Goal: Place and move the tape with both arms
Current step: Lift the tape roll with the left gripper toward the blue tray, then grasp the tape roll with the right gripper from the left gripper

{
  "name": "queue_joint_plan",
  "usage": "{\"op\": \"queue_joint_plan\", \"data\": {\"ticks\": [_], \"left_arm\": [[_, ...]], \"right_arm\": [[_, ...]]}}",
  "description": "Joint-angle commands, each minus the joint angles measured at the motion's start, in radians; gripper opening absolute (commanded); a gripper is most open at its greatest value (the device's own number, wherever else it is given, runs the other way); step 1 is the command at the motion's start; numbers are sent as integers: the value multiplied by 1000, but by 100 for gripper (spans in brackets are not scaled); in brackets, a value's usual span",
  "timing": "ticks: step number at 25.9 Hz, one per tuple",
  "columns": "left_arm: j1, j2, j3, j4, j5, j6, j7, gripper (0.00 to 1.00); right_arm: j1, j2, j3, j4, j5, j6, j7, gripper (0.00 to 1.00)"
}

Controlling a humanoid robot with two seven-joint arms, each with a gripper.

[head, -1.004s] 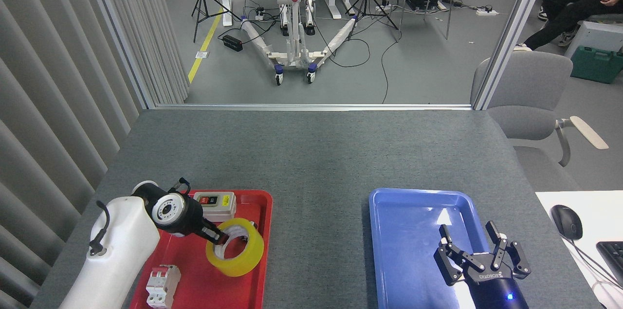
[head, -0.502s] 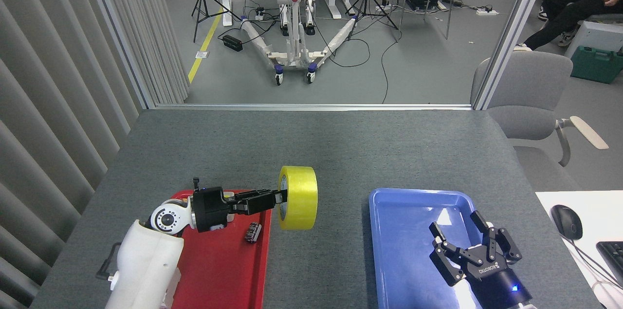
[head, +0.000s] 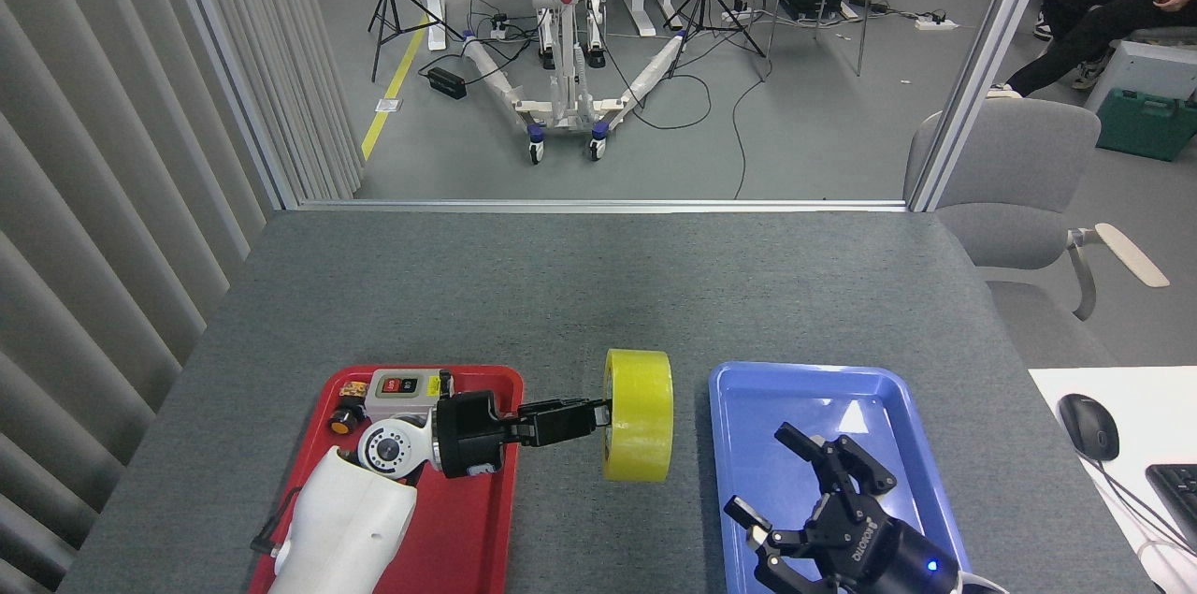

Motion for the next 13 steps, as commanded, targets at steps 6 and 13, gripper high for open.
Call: {"op": "queue_joint_plan", "data": {"ticks": [6, 13], "left_arm": [[0, -15, -50, 7, -6, 0, -3, 0], [20, -13, -73, -4, -9, 0, -3, 0]], "right_arm": [[-48, 14, 156, -39, 62, -5, 6, 100], [-36, 19, 179, -51, 110, -5, 4, 40]]}}
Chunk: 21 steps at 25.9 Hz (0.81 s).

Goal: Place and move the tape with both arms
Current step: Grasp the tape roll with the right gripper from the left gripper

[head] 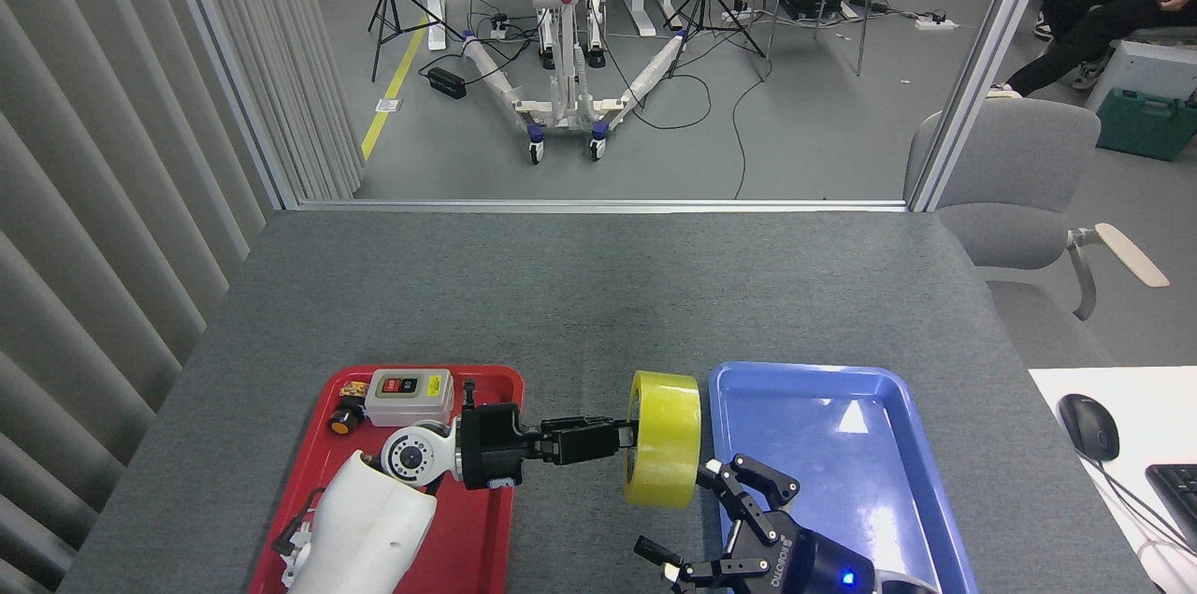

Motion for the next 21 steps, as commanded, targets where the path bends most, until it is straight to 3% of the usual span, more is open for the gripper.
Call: {"op": "queue_joint_plan", "data": {"ticks": [1, 5, 7, 10, 15, 17, 21], "left_arm": [[12, 1, -17, -6, -1, 1, -2, 0], [12, 1, -16, -6, -2, 1, -2, 0], [12, 0, -16, -6, -1, 1, 0, 2], [11, -5, -4, 5, 4, 1, 4, 45], [9, -3, 30, -9, 7, 1, 4, 80], [9, -3, 50, -7, 10, 1, 6, 97], [6, -2, 121, -6, 16, 1, 8, 99]], "right_arm": [[6, -4, 9, -6, 23, 0, -1, 30], [7, -5, 8, -3, 25, 0, -21, 3], [12, -5, 8, -3, 28, 0, -34, 0], [13, -5, 8, -3, 29, 0, -34, 0], [12, -7, 3, -3, 37, 91, -29, 0], [6, -4, -9, 5, 68, 155, -28, 0], [-46, -16, -50, 66, 186, 402, 17, 0]]}}
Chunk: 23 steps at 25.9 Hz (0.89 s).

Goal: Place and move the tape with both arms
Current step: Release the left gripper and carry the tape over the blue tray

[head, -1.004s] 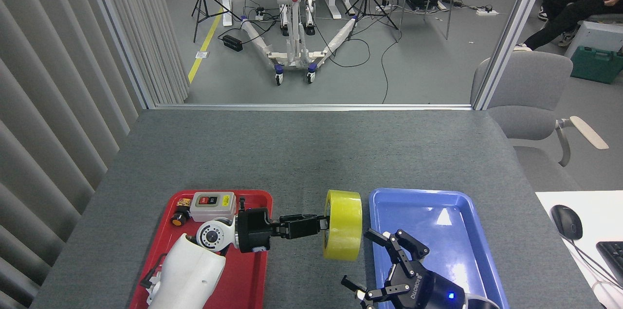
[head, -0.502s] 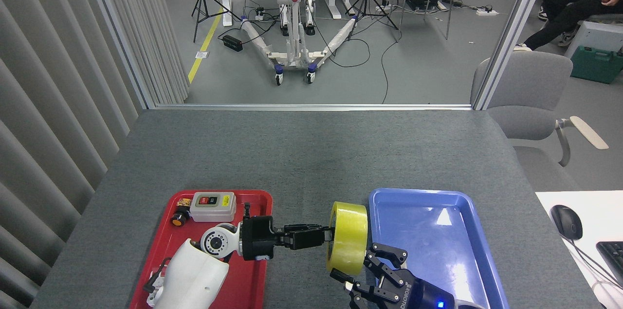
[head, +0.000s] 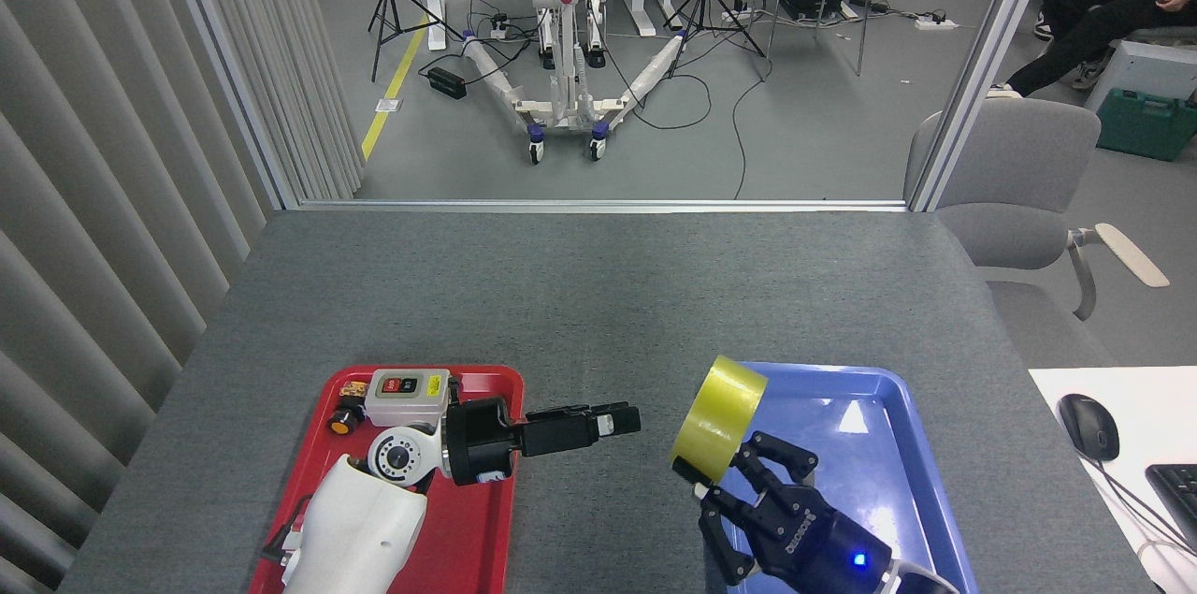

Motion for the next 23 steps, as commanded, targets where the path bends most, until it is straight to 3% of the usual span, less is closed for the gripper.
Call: {"op": "queue_joint_plan", "data": {"ticks": [1, 6, 11, 13, 15, 18, 21, 23], "left_arm": [[-7, 1, 76, 3, 11, -1, 4, 99], [-15, 44, 136, 6, 8, -1, 73, 99], [36, 182, 110, -11, 7, -1, 352, 97], [50, 245, 62, -57, 5, -1, 462, 95], [76, 311, 8, -135, 5, 145, 524, 84], [117, 357, 4, -230, -9, 366, 547, 83], [127, 375, 4, -258, -180, 409, 671, 74], [130, 375, 4, -261, -407, 409, 823, 72]], "right_arm": [[-58, -8, -27, 68, 74, 189, 86, 0], [-118, -51, -76, 106, 38, 223, 369, 0], [-121, -63, -135, 95, -48, 171, 598, 0], [-121, -82, -150, 76, -128, 131, 741, 0], [-121, -85, -162, 59, -203, 126, 929, 0], [-119, -85, -161, 43, -219, 139, 1075, 0], [-116, -82, -156, 43, -217, 162, 1095, 30], [-113, -82, -155, 42, -217, 171, 1089, 64]]}}
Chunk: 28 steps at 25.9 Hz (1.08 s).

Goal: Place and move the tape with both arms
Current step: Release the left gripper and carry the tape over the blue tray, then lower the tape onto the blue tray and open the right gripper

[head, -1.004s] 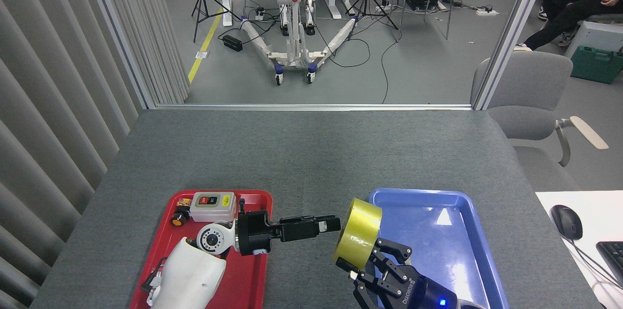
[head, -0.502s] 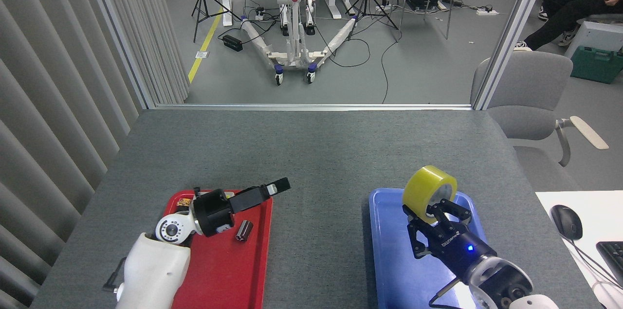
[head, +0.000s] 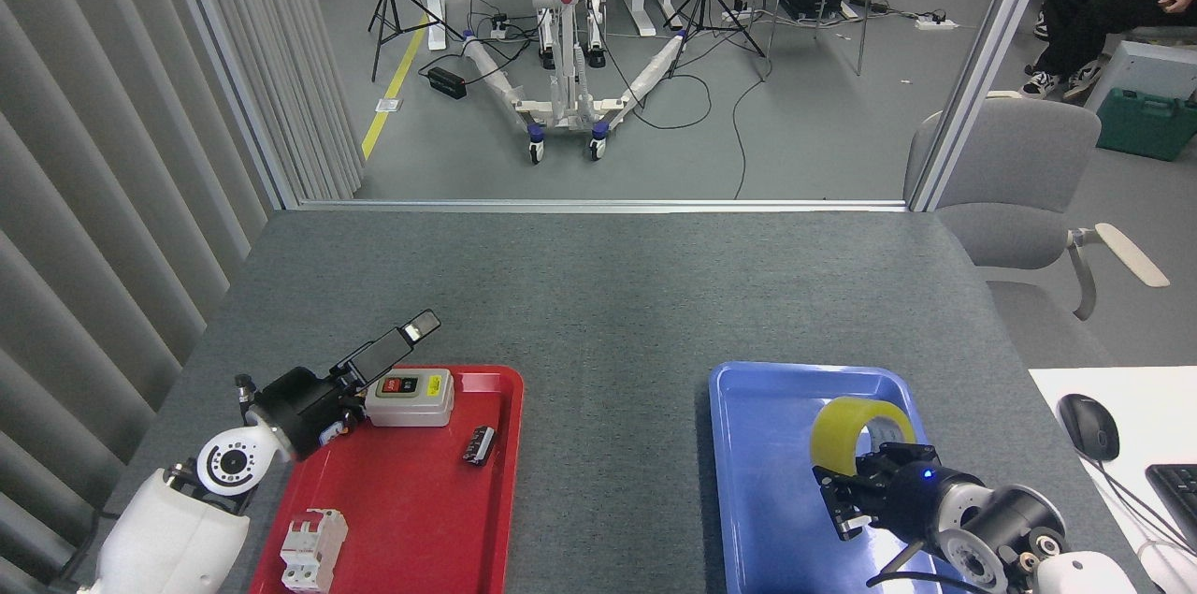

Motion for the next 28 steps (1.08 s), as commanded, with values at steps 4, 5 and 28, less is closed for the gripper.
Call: {"op": "queue_joint_plan", "data": {"ticks": [4, 5, 28], "left_arm": [[36, 0, 2, -20, -603, 54, 406, 72], [39, 0, 2, -21, -653, 70, 444, 73], [182, -7, -17, -236, -817, 512, 653, 100]], "right_arm": [[10, 1, 3, -2, -7, 13, 23, 100], [11, 0, 3, -4, -7, 13, 23, 100], [157, 133, -180, 19, 31, 157, -965, 100]]}}
